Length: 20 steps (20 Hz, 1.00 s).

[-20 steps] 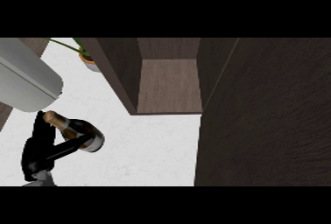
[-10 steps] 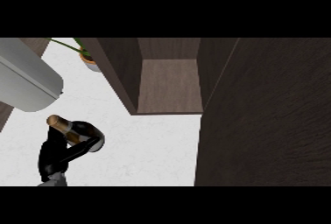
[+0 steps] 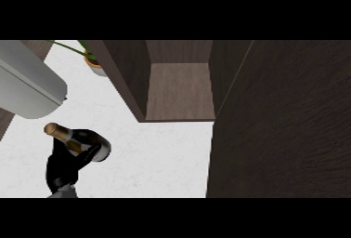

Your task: Pick up the wine, place it into the cabinet and close the cabinet

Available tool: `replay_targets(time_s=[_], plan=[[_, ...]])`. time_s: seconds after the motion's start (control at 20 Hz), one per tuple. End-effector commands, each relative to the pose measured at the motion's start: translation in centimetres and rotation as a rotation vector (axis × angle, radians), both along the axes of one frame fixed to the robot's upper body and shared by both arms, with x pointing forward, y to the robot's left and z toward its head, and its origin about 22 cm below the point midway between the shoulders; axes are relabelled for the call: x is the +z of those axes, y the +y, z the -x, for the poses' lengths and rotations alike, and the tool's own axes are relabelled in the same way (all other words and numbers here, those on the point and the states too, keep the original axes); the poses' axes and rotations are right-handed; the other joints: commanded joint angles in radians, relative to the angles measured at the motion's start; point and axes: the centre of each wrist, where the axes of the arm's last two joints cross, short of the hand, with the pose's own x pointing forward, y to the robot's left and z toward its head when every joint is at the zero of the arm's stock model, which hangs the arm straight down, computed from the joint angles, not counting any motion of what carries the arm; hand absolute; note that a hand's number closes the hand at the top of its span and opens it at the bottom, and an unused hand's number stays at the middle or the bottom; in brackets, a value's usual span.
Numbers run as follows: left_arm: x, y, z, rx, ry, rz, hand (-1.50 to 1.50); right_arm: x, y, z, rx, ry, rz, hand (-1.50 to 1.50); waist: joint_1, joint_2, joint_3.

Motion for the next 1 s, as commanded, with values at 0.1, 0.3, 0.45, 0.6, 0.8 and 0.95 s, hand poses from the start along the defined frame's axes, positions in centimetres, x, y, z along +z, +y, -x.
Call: replay_targets(time_s=[0.1,0.3,0.45,0.6,0.8,0.95], plan=[[-0.8,-0.7,-0.5,0.048,-0.051,0.099,-1.5,2.9,-1.5,4.4,0.062,-0.049,-0.036,-1.5,0.005,0.002,-0.001],[-0.3,-0.1,-2.3,0.022,-0.076,0.118,-1.5,2.8,-1.5,4.5,0.058,-0.056,-0.048,-1.5,0.002,0.003,-0.001],[-1.8,-1.4,-2.9,0.036,-0.075,0.13,-1.5,2.6,-1.1,4.4,0.038,-0.059,-0.065,-1.5,-0.005,0.004,-0.002],[-0.3,-0.9,-3.7,0.006,-0.078,0.103,-1.5,2.8,-1.1,4.9,0.058,-0.056,-0.062,-1.5,0.001,0.002,-0.001],[-0.8,-2.6,-3.0,-0.004,-0.112,0.117,1.5,2.8,-1.8,4.2,0.047,-0.051,-0.041,-1.5,0.009,0.001,0.0],[-0.7,-1.7,-4.1,-0.005,-0.095,0.057,1.5,3.0,-1.4,5.4,0.056,-0.055,-0.049,-1.5,-0.003,0.0,0.0]])
